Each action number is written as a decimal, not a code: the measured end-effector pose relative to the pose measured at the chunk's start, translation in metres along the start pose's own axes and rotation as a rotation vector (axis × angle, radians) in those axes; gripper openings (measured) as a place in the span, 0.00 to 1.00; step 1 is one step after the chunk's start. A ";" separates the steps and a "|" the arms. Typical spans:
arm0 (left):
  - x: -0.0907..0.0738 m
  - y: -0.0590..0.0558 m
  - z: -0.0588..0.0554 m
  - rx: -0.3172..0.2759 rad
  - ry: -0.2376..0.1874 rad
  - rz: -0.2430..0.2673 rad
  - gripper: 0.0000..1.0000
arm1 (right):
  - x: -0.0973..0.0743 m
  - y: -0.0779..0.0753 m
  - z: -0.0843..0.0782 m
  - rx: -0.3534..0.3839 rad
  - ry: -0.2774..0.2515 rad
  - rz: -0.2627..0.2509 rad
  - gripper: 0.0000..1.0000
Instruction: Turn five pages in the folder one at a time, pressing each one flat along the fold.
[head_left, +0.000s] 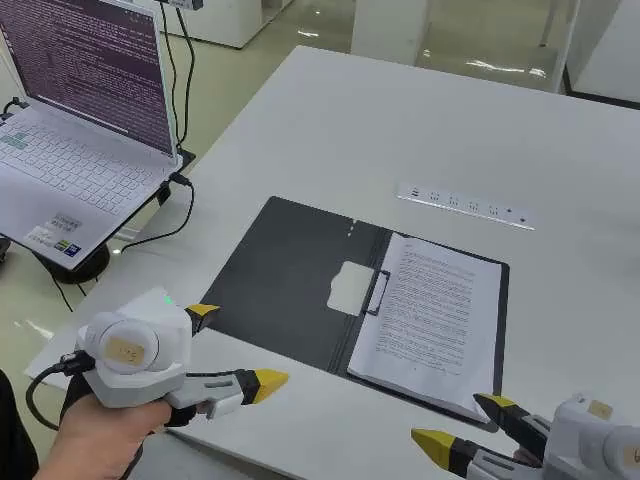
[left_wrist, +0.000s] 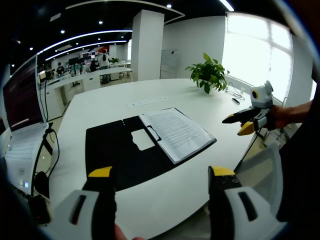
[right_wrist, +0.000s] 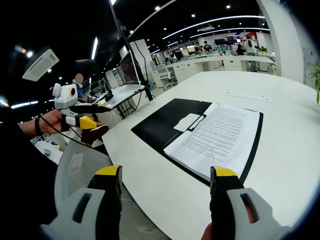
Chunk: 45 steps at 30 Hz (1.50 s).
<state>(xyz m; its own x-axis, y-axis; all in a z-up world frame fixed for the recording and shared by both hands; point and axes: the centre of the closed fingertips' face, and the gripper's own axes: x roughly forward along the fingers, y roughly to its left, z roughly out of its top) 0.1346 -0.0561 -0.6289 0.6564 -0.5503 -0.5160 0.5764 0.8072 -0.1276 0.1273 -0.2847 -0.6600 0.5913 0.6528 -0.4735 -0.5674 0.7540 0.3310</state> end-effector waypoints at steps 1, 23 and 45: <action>0.000 0.000 0.000 0.000 0.001 0.001 0.75 | 0.000 0.000 0.000 0.000 0.000 0.001 0.70; 0.000 -0.002 -0.004 0.005 0.017 0.003 0.77 | 0.001 -0.004 0.000 -0.019 0.013 0.010 0.70; -0.007 0.004 -0.003 0.001 0.007 0.020 0.79 | 0.005 0.002 0.003 -0.112 0.045 0.030 0.75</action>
<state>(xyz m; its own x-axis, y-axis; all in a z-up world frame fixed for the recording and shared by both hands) 0.1308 -0.0478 -0.6287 0.6643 -0.5326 -0.5244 0.5635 0.8178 -0.1168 0.1307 -0.2795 -0.6597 0.5486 0.6688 -0.5018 -0.6459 0.7201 0.2535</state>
